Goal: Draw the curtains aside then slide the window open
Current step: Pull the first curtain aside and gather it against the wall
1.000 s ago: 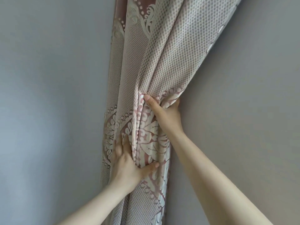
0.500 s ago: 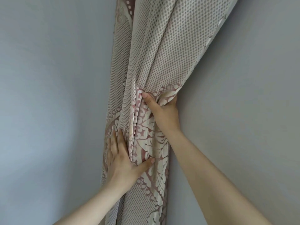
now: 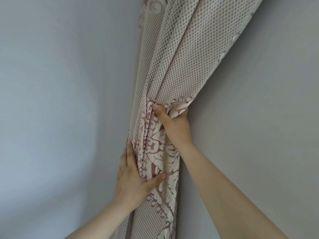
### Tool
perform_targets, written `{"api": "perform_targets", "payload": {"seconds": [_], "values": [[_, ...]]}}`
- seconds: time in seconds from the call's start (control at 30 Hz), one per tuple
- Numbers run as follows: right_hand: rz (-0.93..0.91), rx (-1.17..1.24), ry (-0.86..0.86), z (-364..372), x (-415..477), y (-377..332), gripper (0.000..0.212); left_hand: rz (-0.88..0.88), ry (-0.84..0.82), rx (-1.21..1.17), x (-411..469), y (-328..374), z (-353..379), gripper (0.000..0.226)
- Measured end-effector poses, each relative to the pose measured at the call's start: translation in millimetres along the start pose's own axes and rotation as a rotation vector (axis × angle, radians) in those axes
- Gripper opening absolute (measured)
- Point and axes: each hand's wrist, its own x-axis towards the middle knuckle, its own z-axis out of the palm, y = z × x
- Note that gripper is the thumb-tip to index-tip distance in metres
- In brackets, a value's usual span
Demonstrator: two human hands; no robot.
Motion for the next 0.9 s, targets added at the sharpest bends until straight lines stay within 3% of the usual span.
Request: {"api": "perform_targets", "payload": {"seconds": [0.6,0.77,0.9], "values": [[-0.006,-0.105,0.049,19.5,28.0,46.4,0.100,0.071,-0.065,-0.067,28.8,-44.1,27.9,0.111],[0.016,-0.174,-0.026,26.9,25.5,60.5,0.096,0.045,-0.059,-0.070,17.1,-50.4,34.0,0.101],[0.038,-0.238,-0.007,30.3,12.2,70.6,0.106,0.049,-0.072,-0.028,-1.4,-45.5,35.0,0.095]]}}
